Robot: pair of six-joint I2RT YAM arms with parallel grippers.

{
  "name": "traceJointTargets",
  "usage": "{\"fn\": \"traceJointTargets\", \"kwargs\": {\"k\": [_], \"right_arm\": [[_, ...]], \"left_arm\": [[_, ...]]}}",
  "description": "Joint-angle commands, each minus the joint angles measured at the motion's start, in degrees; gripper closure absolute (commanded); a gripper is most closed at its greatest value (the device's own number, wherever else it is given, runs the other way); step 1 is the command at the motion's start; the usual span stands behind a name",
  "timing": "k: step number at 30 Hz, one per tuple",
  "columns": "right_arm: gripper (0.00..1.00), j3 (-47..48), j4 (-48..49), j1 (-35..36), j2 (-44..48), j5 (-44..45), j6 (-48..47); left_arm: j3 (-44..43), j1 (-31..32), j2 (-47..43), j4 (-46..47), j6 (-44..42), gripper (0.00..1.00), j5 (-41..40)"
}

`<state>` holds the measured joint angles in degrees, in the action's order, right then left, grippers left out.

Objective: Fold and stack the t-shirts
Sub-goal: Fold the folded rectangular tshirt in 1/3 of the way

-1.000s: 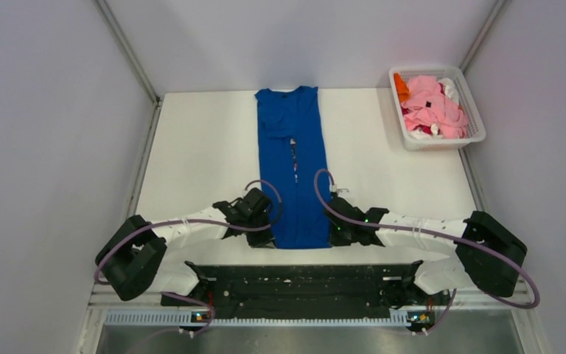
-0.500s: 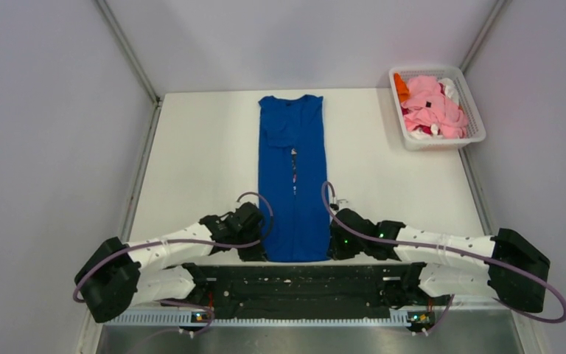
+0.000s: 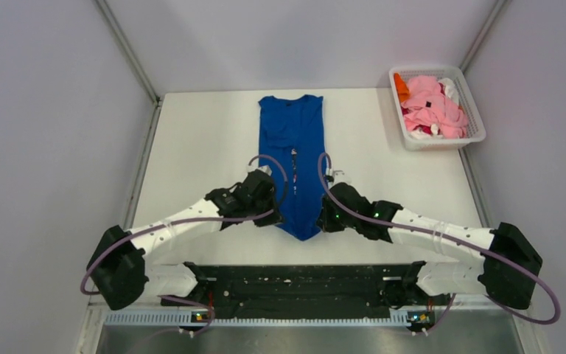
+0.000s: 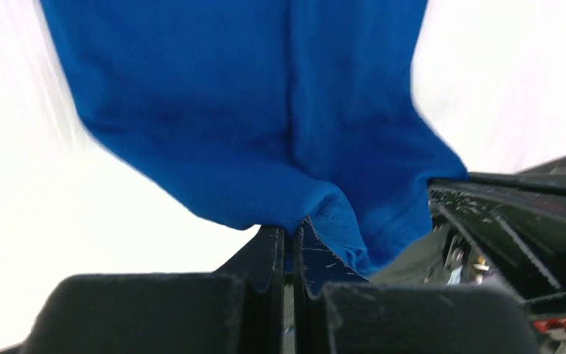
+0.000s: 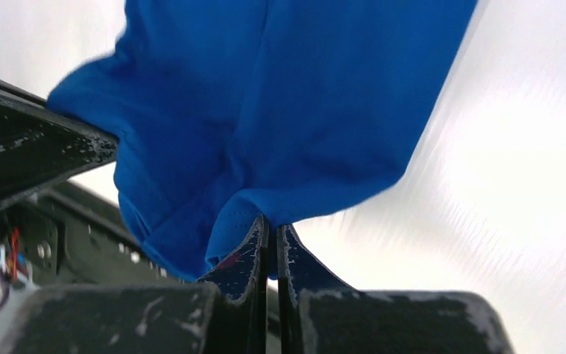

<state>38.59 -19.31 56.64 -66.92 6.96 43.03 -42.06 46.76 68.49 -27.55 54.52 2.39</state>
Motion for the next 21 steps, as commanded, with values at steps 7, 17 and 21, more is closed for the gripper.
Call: {"fn": "traceJointTargets", "kwargs": {"k": [7, 17, 21], "right_arm": [[1.0, 12.8, 8.4, -12.6, -9.6, 4.8, -7.8], [1.0, 23.3, 12.3, -20.5, -21.8, 2.5, -14.9], [1.0, 27.1, 13.1, -23.1, -26.9, 0.0, -15.8]], "left_arm": [[-16.8, -12.9, 15.5, 0.5, -8.9, 1.0, 0.0], [-29.8, -21.6, 28.6, -2.0, -14.3, 1.0, 3.1], [-34.2, -23.3, 32.4, -2.4, -15.9, 1.0, 3.1]]}}
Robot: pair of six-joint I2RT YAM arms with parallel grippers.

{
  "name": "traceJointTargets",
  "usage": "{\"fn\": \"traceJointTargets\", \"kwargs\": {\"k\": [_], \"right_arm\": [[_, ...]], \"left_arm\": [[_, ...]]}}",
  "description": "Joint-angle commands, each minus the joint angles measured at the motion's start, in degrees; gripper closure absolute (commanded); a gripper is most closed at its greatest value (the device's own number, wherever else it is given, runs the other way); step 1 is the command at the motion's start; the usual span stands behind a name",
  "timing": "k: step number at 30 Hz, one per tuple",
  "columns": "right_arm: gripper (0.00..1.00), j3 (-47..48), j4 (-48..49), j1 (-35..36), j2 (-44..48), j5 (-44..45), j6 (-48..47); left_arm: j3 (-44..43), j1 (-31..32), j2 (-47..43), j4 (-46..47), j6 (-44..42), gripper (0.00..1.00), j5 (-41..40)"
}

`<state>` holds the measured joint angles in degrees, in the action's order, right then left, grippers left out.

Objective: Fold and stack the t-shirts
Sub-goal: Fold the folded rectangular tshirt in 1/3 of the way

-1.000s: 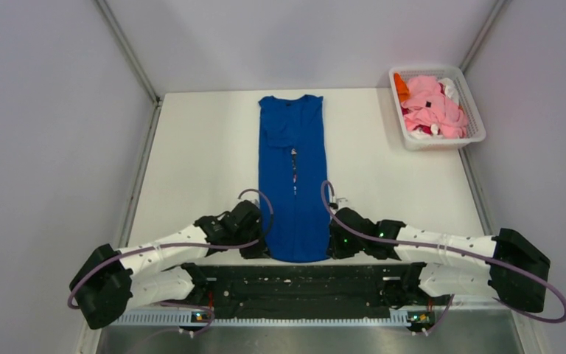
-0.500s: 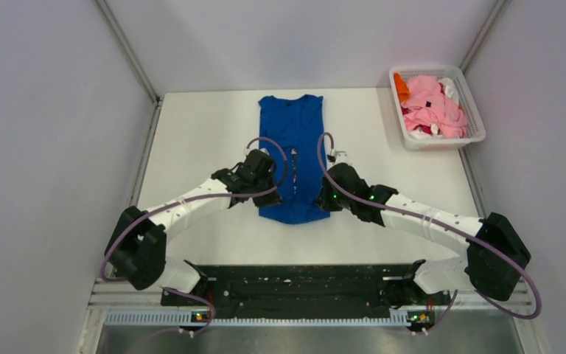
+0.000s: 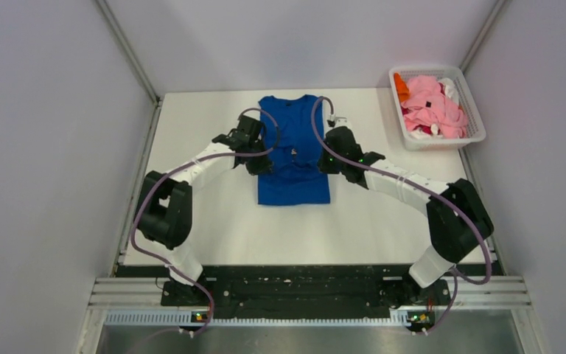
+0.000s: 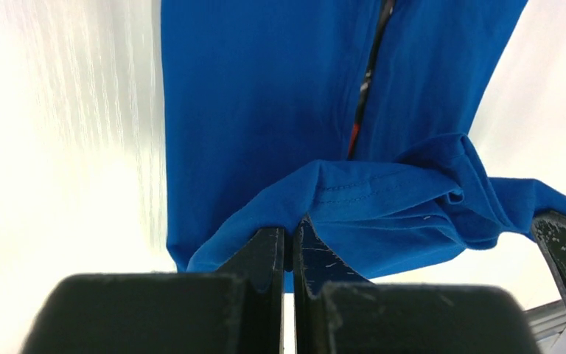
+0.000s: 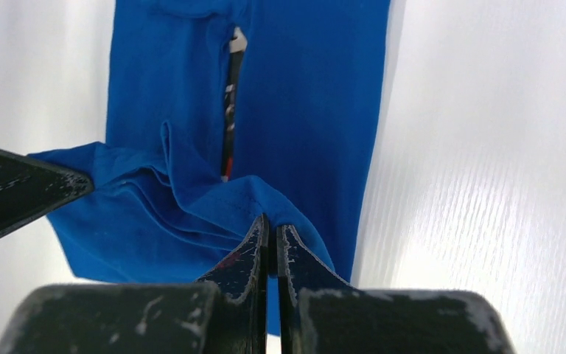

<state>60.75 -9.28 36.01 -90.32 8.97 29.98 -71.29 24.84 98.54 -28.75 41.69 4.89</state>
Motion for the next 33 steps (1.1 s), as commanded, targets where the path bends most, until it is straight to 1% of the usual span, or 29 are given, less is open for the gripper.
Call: {"fn": "traceJointTargets", "kwargs": {"k": [1, 9, 17, 21, 23, 24, 25, 26, 27, 29, 30, 31, 32, 33], "right_arm": [[1.0, 5.7, 3.2, -2.9, -4.3, -2.3, -2.9], [1.0, 9.5, 5.6, -5.9, -10.1, -5.5, -4.6], [1.0, 13.7, 6.2, -8.2, -16.3, -6.8, -4.8], [1.0, 15.2, 6.2, -9.0, -18.7, -6.0, -4.6], [1.0, 15.9, 6.2, -9.4, -19.9, -6.3, -4.5], [0.97, 16.4, 6.2, -9.7, -20.4, -6.3, -4.5], [0.87, 16.9, 6.2, -10.0, -20.9, -6.2, -4.6], [0.76, 17.6, 6.0, -10.3, -21.4, -6.1, -4.8], [0.61, 18.3, 5.6, -10.6, -21.7, -5.8, -4.7], [0.44, 19.7, 5.0, -11.4, -21.9, -4.5, -4.4], [0.32, 19.8, 4.9, -11.5, -21.4, -3.9, -4.3], [0.23, 19.8, 4.8, -11.6, -20.8, -3.5, -4.4], [0.18, 19.6, 4.8, -11.6, -20.0, -3.2, -4.6], [0.11, 18.9, 4.9, -11.5, -19.1, -3.2, -4.7]], "left_arm": [[-6.1, -1.7, 3.4, -1.4, -3.4, 1.0, 0.4], [-14.6, -3.5, 11.2, -3.5, -6.3, 1.0, 0.3], [-20.2, -5.0, 16.6, -4.0, -7.0, 1.0, -1.0], [-23.9, -5.7, 20.0, -5.0, -9.0, 0.95, 1.2], [-25.1, -5.8, 21.1, -5.3, -9.3, 0.87, 1.4], [-25.6, -5.9, 21.4, -5.3, -9.3, 0.8, 1.6], [-26.0, -6.0, 21.5, -5.2, -9.5, 0.7, 1.9], [-26.6, -6.2, 21.5, -5.0, -9.5, 0.62, 1.8], [-27.3, -6.3, 21.6, -4.9, -9.6, 0.57, 1.8], [-29.0, -6.8, 21.4, -5.1, -9.9, 0.43, 1.9], [-29.8, -7.1, 21.3, -5.3, -10.1, 0.35, 2.5], [-30.5, -7.3, 21.0, -5.4, -10.2, 0.29, 3.0], [-30.8, -7.5, 20.5, -5.6, -10.1, 0.22, 3.0], [-30.6, -7.8, 19.9, -5.4, -9.9, 0.17, 2.8]]}}
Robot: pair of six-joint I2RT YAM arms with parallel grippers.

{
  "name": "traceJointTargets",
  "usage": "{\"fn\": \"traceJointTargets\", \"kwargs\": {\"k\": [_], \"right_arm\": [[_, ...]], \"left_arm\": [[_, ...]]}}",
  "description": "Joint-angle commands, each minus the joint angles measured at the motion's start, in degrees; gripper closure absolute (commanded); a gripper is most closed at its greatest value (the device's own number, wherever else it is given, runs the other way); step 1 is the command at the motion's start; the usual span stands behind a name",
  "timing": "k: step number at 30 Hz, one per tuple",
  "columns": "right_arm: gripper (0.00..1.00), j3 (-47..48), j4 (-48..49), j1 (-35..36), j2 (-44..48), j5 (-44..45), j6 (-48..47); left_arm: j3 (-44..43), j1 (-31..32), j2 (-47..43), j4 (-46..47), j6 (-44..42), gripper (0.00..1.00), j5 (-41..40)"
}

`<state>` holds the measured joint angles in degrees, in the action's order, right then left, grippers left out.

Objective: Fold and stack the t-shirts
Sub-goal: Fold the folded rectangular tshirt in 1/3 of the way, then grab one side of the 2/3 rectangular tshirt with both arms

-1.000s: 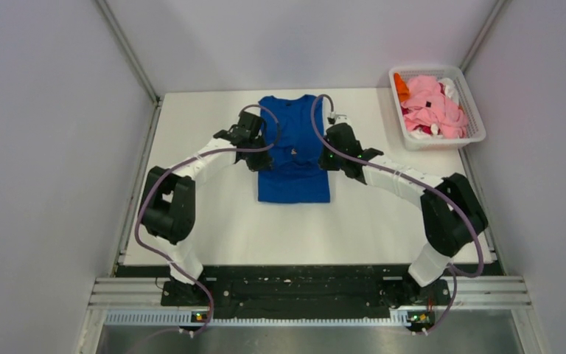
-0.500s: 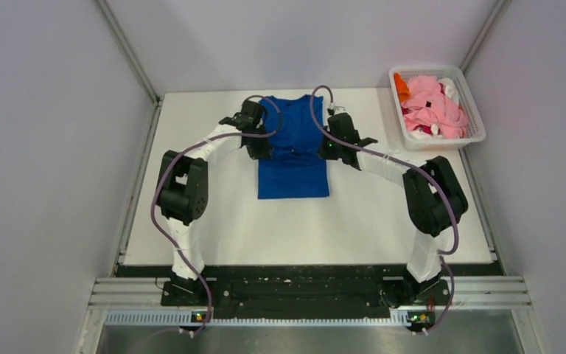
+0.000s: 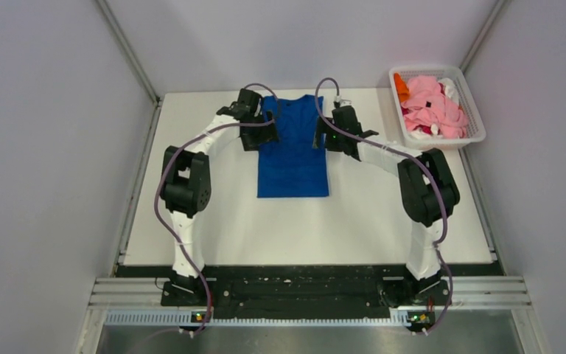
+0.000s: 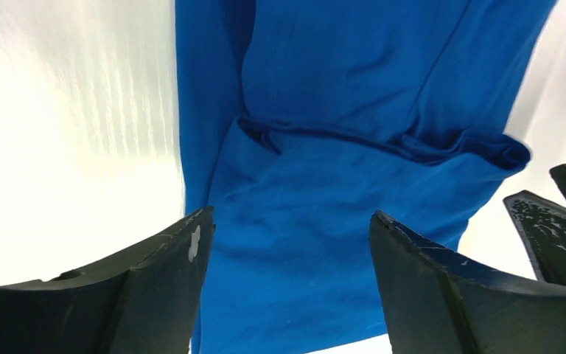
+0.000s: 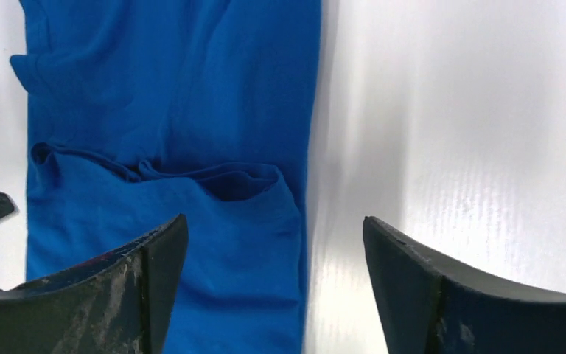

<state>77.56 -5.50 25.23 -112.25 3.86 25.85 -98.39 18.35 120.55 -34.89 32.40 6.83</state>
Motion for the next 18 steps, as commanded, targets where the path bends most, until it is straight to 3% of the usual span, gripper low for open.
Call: {"fn": "traceJointTargets", "kwargs": {"k": [1, 7, 11, 18], "right_arm": [[0.04, 1.2, 1.4, -0.8, 3.8, 1.8, -0.6], [0.02, -7.8, 2.0, -0.6, 10.4, -3.2, 0.6], [0.02, -16.9, 4.2, -0.5, 16.8, -8.8, 4.1], [0.03, -25.4, 2.7, 3.4, 20.3, -8.8, 7.0]], "left_arm": [[-3.0, -1.5, -2.9, 1.0, -0.3, 0.12, 0.5], [5.5, -1.8, -9.9, 1.7, 1.0, 0.08, 1.4], [18.7, -1.7, -18.1, 4.0, 1.9, 0.08, 2.1], [37.9, -1.1, -27.8, 10.4, 5.4, 0.07, 6.0]]}}
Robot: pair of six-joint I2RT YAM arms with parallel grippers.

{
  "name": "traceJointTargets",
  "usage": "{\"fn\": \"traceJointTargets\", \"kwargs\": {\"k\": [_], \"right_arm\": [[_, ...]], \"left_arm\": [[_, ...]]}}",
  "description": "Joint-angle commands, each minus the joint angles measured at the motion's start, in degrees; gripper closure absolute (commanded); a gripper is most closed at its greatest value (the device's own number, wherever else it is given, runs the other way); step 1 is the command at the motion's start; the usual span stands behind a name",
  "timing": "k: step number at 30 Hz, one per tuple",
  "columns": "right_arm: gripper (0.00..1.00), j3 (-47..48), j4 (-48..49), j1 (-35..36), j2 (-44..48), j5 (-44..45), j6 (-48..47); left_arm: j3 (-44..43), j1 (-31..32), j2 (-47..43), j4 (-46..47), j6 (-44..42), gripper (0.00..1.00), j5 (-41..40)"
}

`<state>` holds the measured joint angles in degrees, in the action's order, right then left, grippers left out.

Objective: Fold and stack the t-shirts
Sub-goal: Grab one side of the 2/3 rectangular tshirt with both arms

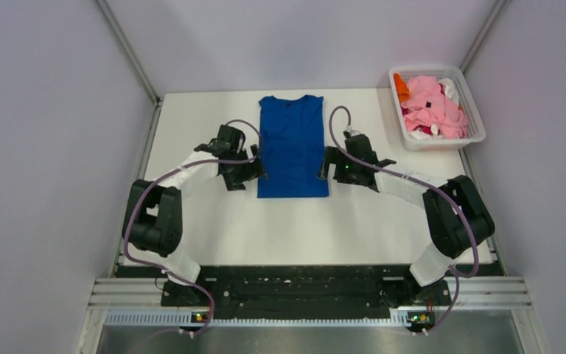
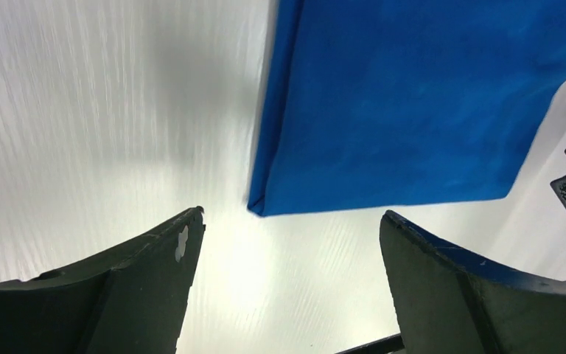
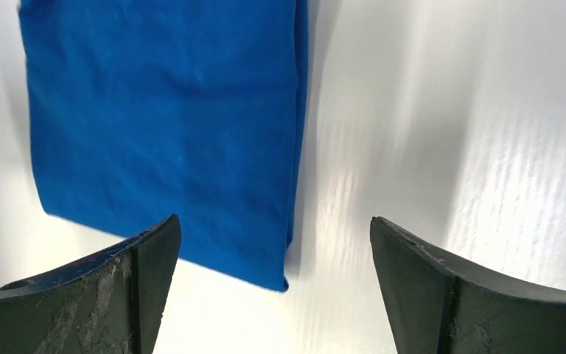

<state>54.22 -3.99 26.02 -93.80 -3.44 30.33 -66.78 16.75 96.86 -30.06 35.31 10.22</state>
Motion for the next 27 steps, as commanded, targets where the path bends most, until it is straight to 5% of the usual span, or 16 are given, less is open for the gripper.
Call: {"fn": "traceJointTargets", "kwargs": {"k": [1, 6, 17, 27], "right_arm": [[0.04, -2.4, 0.9, 3.0, 1.5, -1.0, 3.1], [0.09, -3.6, 1.2, 4.5, 1.3, 2.3, 5.5], [0.5, -4.7, 0.3, 4.9, -1.0, 3.1, 6.2], [0.63, -5.3, 1.4, 5.6, -3.2, 1.0, 6.3]], "left_arm": [[7.1, 0.6, -4.2, 5.8, 2.8, 0.07, 2.8], [8.5, 1.1, -1.9, 6.3, 3.5, 0.15, 3.4], [8.4, 1.3, 2.2, 7.3, 3.9, 0.46, 2.9], [7.5, 1.5, 4.9, 7.6, 4.0, 0.71, 3.5]]}}
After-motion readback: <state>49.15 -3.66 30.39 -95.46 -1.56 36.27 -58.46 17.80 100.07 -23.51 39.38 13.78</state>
